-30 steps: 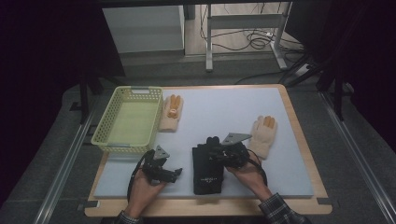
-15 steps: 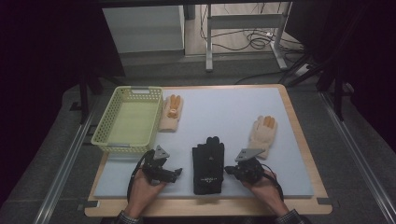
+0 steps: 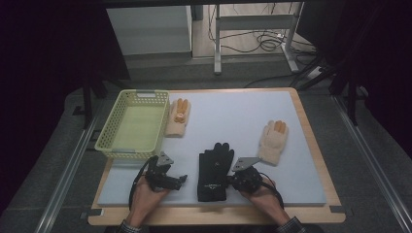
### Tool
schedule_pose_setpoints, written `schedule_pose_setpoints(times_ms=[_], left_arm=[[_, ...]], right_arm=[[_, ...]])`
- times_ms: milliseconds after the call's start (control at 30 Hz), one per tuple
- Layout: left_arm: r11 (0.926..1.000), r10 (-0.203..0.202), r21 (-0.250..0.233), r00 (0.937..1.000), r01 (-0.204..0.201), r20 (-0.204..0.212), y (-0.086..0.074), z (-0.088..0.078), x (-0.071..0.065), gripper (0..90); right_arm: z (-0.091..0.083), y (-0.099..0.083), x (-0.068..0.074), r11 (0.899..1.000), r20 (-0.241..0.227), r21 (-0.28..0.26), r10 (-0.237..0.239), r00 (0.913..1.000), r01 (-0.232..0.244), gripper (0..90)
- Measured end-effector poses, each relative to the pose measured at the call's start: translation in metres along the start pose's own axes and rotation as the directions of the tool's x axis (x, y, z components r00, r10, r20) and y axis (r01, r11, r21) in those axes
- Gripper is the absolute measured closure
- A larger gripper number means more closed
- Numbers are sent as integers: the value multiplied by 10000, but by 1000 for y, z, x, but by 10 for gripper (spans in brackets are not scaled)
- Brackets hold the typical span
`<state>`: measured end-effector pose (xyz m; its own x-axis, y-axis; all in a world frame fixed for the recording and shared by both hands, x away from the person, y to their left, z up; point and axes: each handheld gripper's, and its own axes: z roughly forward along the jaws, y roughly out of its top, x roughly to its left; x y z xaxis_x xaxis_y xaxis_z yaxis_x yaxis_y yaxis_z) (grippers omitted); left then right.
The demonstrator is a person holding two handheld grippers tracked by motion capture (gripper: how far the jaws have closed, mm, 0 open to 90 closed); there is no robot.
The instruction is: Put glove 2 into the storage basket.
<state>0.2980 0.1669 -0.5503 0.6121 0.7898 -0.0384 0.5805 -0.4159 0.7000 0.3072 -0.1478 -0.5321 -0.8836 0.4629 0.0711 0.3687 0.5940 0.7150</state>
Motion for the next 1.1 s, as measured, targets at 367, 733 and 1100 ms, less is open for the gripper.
schedule_pose_setpoints(times_ms=[367, 733, 1100], left_arm=[[9999, 12, 128, 9992, -7, -407, -4, -5, 7, 20], [9992, -340, 204, 9977, 353, -582, -13, -14, 24, 18], [9986, -514, 75, 9980, 518, -366, -16, -13, 27, 14]], right_arm=[[24, 18, 16, 9998, -230, -9, -217, 9995, 217, 865], [27, 27, 20, 9997, -469, -74, -242, 9986, 238, 764], [-29, -10, -30, 9945, 1707, -497, 989, 9804, -917, 571]])
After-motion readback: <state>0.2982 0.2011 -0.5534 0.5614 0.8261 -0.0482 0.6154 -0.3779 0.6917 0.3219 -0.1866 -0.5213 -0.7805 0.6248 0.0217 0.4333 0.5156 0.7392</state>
